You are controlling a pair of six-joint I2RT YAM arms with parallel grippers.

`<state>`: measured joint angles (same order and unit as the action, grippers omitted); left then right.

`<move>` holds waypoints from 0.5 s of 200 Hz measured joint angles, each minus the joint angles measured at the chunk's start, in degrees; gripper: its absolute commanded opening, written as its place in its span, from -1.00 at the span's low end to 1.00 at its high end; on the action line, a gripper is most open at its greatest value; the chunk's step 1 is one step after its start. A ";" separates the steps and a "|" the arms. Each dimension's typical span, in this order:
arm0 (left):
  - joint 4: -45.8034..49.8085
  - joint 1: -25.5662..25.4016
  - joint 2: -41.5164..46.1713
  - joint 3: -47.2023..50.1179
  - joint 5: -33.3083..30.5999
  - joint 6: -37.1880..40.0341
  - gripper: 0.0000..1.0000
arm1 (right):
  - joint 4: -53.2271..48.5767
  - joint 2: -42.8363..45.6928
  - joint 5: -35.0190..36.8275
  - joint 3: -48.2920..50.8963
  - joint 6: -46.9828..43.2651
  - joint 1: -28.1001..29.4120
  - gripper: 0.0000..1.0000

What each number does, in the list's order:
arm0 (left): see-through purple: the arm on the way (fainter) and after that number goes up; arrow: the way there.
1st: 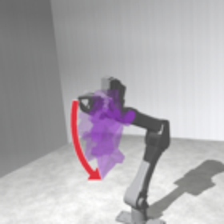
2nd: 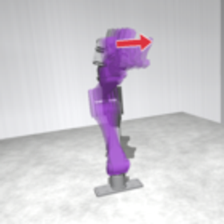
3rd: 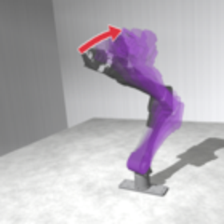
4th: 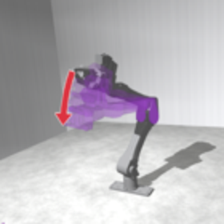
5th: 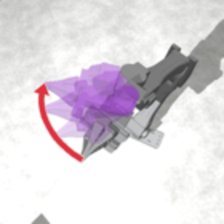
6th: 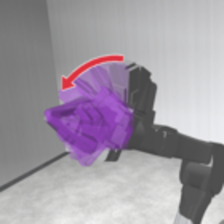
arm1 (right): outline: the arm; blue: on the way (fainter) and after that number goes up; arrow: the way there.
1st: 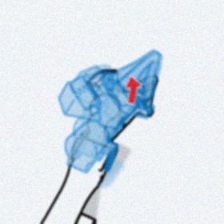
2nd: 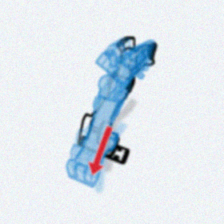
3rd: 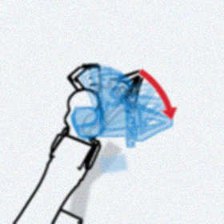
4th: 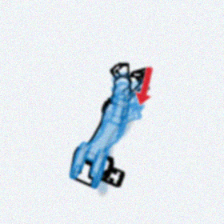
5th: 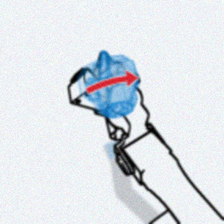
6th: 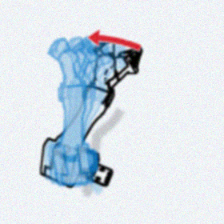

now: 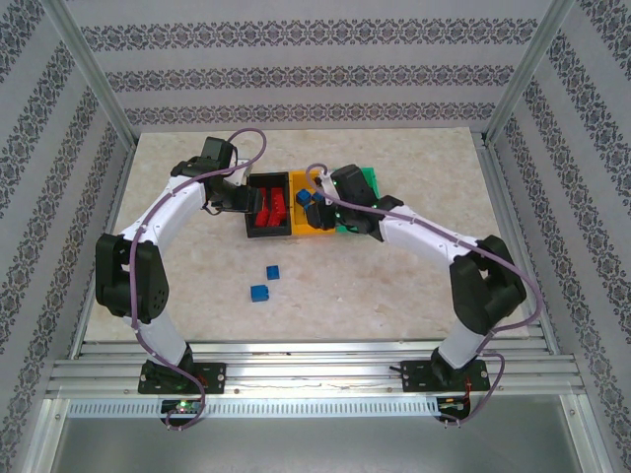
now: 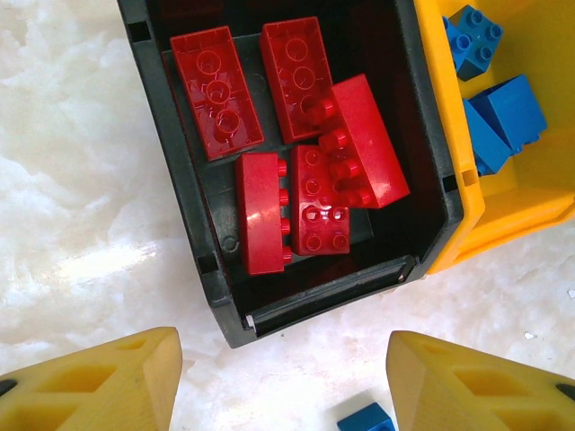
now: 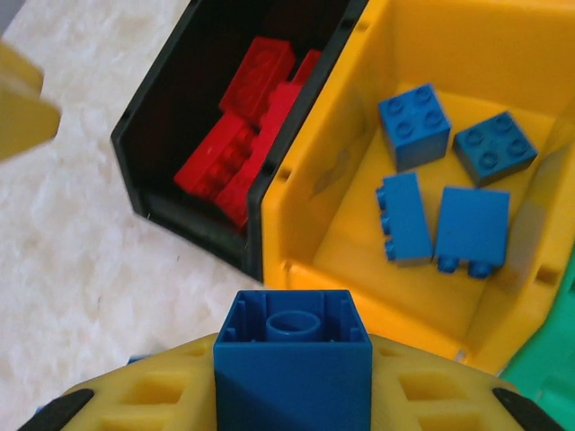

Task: Sort the legos into containers by color
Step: Place the lego in the container.

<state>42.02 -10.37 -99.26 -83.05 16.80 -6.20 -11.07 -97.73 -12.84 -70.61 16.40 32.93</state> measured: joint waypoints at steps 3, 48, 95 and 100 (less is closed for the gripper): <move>0.00 0.00 0.00 0.00 -0.02 0.02 0.24 | 0.11 -0.35 -0.17 -0.42 0.07 -0.31 -0.31; 0.00 0.00 0.00 -0.02 -0.02 0.02 0.24 | 0.66 -6.03 -2.95 -7.26 1.07 -4.09 -0.31; 0.02 0.00 0.00 0.00 0.11 0.02 0.24 | 0.15 -13.51 -3.34 -14.97 0.92 -5.86 -0.22; 0.02 0.00 0.00 -0.02 0.11 0.02 0.24 | 0.02 -14.36 -3.34 -15.74 0.83 -6.01 -0.21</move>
<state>42.04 -10.37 -99.26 -83.07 16.91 -6.17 -11.05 -112.09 -16.19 -86.35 17.23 26.92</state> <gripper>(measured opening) 0.621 0.384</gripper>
